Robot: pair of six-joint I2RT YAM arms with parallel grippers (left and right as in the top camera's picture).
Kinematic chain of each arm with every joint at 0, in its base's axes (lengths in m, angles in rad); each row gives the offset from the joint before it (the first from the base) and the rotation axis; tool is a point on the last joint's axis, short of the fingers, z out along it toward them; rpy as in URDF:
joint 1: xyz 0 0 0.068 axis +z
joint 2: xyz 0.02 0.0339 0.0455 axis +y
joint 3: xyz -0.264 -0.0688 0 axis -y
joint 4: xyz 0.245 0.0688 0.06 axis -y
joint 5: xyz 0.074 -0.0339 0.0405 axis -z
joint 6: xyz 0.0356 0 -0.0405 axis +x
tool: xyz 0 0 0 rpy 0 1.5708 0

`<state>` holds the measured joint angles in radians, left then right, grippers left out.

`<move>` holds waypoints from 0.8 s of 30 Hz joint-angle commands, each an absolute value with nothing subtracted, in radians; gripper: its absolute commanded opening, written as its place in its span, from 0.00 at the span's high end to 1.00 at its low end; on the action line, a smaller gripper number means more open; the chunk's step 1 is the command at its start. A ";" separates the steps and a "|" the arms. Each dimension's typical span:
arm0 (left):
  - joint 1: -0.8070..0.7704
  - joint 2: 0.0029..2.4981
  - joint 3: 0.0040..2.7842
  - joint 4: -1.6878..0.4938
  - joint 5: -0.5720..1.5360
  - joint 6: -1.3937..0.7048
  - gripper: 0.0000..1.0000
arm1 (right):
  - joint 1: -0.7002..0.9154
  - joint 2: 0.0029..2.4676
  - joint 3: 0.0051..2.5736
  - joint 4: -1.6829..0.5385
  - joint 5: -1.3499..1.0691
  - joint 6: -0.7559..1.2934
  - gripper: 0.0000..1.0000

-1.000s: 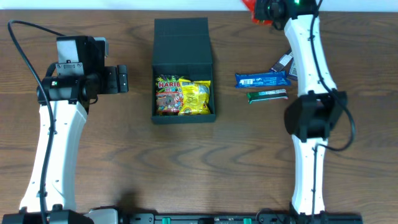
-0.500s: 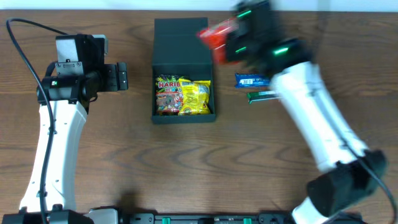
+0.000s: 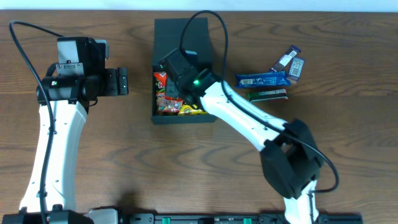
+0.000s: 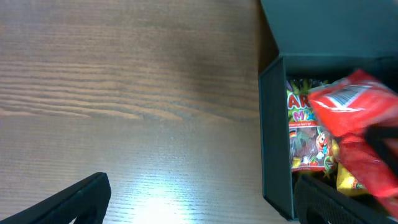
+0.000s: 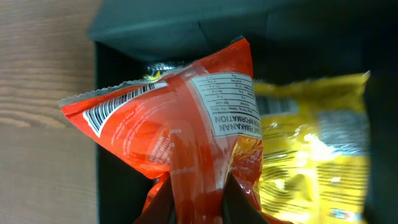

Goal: Pack container
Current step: 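Carry the red bag with the right gripper into the box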

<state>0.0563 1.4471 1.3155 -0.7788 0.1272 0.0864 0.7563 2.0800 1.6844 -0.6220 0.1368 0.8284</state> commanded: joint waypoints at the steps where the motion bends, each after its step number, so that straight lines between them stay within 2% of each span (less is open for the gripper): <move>1: 0.060 1.438 1.337 -0.787 0.121 0.089 0.05 | 0.780 2.114 1.686 -0.596 0.169 0.960 0.98; 5: 0.060 1.438 1.337 -0.797 0.122 0.081 0.05 | 0.792 2.142 1.686 -0.583 0.184 0.988 0.98; 6: 0.060 1.438 1.337 -0.801 0.124 0.081 0.05 | 0.794 2.149 1.686 -0.582 0.184 0.988 0.92; 9: 0.060 1.438 1.337 -0.805 0.124 0.078 0.04 | 0.794 2.156 1.686 -0.564 0.185 0.986 0.48; 11: 0.060 1.438 1.337 -0.808 0.124 0.078 0.05 | 0.793 2.151 1.689 -0.525 0.184 0.902 0.33; 14: 0.060 1.438 1.337 -0.812 0.124 0.078 0.05 | 0.782 2.107 1.705 -0.527 0.184 0.804 0.21; 17: 0.060 1.438 1.337 -0.812 0.124 0.078 0.05 | 0.773 2.033 1.705 -0.530 0.184 0.693 0.18; 18: 0.060 1.438 1.337 -0.812 0.124 0.078 0.05 | 0.770 2.003 1.705 -0.542 0.184 0.658 0.20; 19: 0.060 1.438 1.337 -0.812 0.124 0.078 0.04 | 0.765 1.969 1.705 -0.555 0.184 0.625 0.30; 21: 0.060 1.438 1.337 -0.812 0.124 0.078 0.05 | 0.757 1.916 1.705 -0.574 0.184 0.580 0.69; 23: 0.060 1.438 1.337 -0.811 0.124 0.078 0.05 | 0.752 1.892 1.705 -0.575 0.175 0.533 0.99; 24: 0.060 1.438 1.337 -0.811 0.124 0.078 0.05 | 0.750 1.892 1.705 -0.575 0.172 0.516 0.99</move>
